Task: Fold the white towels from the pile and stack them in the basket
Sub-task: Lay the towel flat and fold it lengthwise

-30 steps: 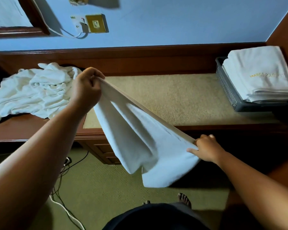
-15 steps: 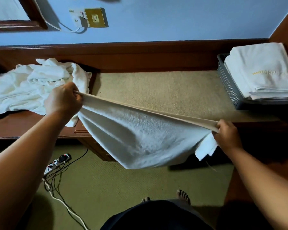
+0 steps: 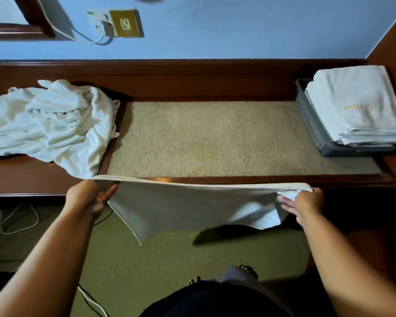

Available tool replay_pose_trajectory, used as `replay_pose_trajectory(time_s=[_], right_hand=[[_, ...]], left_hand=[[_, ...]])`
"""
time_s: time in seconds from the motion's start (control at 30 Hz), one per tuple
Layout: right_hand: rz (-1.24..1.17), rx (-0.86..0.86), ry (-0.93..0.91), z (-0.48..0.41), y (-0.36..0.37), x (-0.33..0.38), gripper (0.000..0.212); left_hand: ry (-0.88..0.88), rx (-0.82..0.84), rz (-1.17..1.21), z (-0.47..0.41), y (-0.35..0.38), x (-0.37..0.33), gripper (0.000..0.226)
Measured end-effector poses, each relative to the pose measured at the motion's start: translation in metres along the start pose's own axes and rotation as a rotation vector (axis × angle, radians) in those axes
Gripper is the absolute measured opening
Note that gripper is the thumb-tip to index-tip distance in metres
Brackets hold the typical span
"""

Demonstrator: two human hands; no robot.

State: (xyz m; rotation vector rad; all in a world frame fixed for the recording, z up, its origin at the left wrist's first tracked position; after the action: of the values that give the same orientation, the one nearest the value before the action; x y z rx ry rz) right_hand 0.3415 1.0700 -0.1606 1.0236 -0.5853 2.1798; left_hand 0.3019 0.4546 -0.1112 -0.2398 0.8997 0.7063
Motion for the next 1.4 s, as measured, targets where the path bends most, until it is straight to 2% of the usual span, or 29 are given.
replay_pose_trajectory(time_s=[0.1, 0.17, 0.3, 0.43, 0.57, 0.63, 0.7, 0.77, 0.83, 0.9, 0.93, 1.0, 1.07, 1.13, 1.23, 1.3, 1.4], right_hand=[[-0.330, 0.034, 0.154, -0.002, 0.014, 0.016, 0.039], [-0.409, 0.032, 0.152, -0.017, 0.026, 0.046, 0.041], [-0.355, 0.026, -0.005, -0.042, 0.064, 0.127, 0.048], [-0.291, 0.069, -0.155, -0.058, 0.117, 0.203, 0.048], [-0.243, 0.128, -0.130, -0.110, 0.176, 0.246, 0.039], [-0.198, 0.084, -0.129, -0.142, 0.197, 0.262, 0.038], [0.001, -0.024, -0.241, -0.181, 0.210, 0.279, 0.037], [0.324, -0.117, -0.371, -0.205, 0.224, 0.294, 0.055], [0.680, -0.032, -0.497, -0.221, 0.257, 0.283, 0.075], [1.019, 0.143, -0.493, -0.239, 0.283, 0.237, 0.100], [1.163, 0.193, -0.485, -0.240, 0.289, 0.214, 0.106], [1.386, 0.261, -0.519, -0.241, 0.297, 0.173, 0.103], [1.525, 0.387, -0.533, -0.231, 0.308, 0.133, 0.094], [1.645, 0.572, -0.607, -0.205, 0.324, 0.090, 0.086], [1.721, 0.787, -0.716, -0.159, 0.342, 0.040, 0.080], [1.719, 0.863, -0.731, -0.130, 0.354, 0.016, 0.077], [1.759, 1.001, -0.820, -0.077, 0.376, -0.016, 0.072]], left_hand=[[0.093, 0.010, 0.285, 0.000, 0.020, -0.016, 0.043], [0.172, -0.010, 0.357, -0.007, 0.041, -0.038, 0.045], [0.268, -0.068, 0.390, -0.065, 0.089, -0.089, 0.052], [0.353, -0.125, 0.363, -0.104, 0.157, -0.126, 0.035], [0.462, -0.290, -0.010, -0.137, 0.223, -0.162, 0.021], [0.507, -0.371, -0.223, -0.155, 0.253, -0.184, 0.010], [0.555, -0.432, -0.449, -0.165, 0.283, -0.197, 0.009], [0.675, -0.337, -0.571, -0.172, 0.325, -0.198, 0.010], [0.744, -0.173, -0.797, -0.185, 0.364, -0.173, 0.029], [0.724, 0.041, -1.062, -0.201, 0.388, -0.123, 0.062], [0.685, 0.145, -1.153, -0.203, 0.392, -0.090, 0.073], [0.617, 0.296, -1.280, -0.195, 0.385, -0.022, 0.076], [0.554, 0.381, -1.355, -0.181, 0.359, 0.037, 0.069], [0.446, 0.346, -1.458, -0.177, 0.313, 0.080, 0.064], [0.311, 0.177, -1.527, -0.166, 0.238, 0.103, 0.067], [0.200, 0.036, -1.501, -0.159, 0.189, 0.104, 0.072], [0.023, -0.229, -1.327, -0.147, 0.130, 0.094, 0.084]])
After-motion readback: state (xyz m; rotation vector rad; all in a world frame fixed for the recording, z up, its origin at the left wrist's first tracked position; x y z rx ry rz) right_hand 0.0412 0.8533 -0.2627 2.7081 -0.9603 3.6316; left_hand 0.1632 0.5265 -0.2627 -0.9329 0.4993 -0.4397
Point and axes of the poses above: each hand's wrist, its own z-axis away from the middle knuckle, its own y-axis out of the palm, x = y × z, the point moved 10 cm from there along -z, towards the middle knuckle, and after that the axes turned 1 degree about y, right-handed, at the moved point
